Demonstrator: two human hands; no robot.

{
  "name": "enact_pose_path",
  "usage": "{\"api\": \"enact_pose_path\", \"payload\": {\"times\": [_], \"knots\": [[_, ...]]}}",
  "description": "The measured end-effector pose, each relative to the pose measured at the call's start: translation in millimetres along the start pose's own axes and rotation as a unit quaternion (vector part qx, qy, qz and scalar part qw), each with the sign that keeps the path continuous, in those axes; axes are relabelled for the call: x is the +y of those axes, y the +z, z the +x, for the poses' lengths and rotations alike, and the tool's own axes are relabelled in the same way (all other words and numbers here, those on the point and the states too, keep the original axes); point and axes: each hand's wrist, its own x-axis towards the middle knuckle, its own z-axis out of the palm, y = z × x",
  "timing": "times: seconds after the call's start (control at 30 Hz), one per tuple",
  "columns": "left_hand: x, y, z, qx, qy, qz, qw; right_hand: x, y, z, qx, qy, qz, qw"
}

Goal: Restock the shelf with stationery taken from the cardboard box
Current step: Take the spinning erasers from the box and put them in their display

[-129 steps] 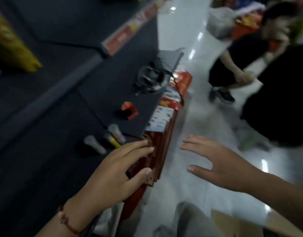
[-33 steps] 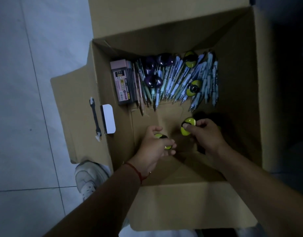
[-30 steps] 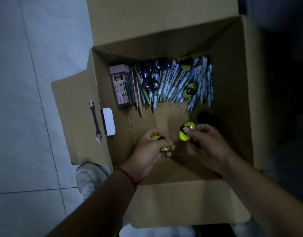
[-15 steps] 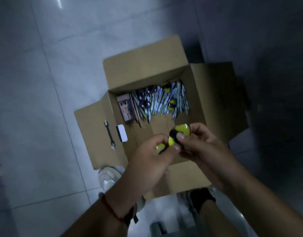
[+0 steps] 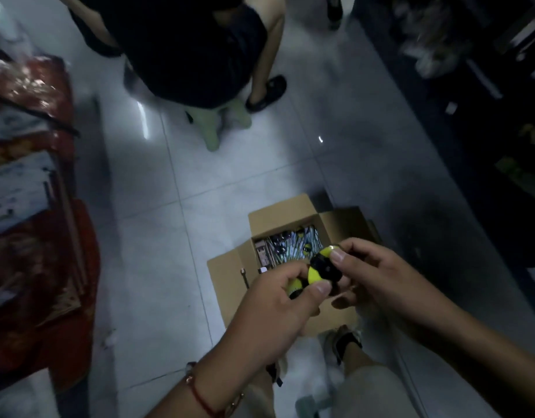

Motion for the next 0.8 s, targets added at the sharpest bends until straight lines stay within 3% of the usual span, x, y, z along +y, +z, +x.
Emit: {"api": "enact_pose_path", "payload": {"times": [0.17, 0.27, 0.57, 0.8], "knots": [[46.3, -44.5, -92.8, 0.051, 0.103, 0.124, 0.986, -44.7, 64.0, -76.2, -0.036, -0.008, 0.053, 0.998], [47.8, -68.6, -131.4, 0.077, 0.1, 0.136, 0.983, -44.0, 97.1, -99.6, -0.064, -0.012, 0.113, 0.991], [44.2, -95.4, -218.7, 0.156, 0.007, -0.104, 0.982, -58.7, 170.8, -115.0, -0.116, 0.085, 0.173, 0.974], [11.2, -112.9, -312.7, 0.359, -0.012, -0.242, 0.901, -72.0, 226.6, -122.4, -0.218, 0.131, 0.089, 0.963]]}}
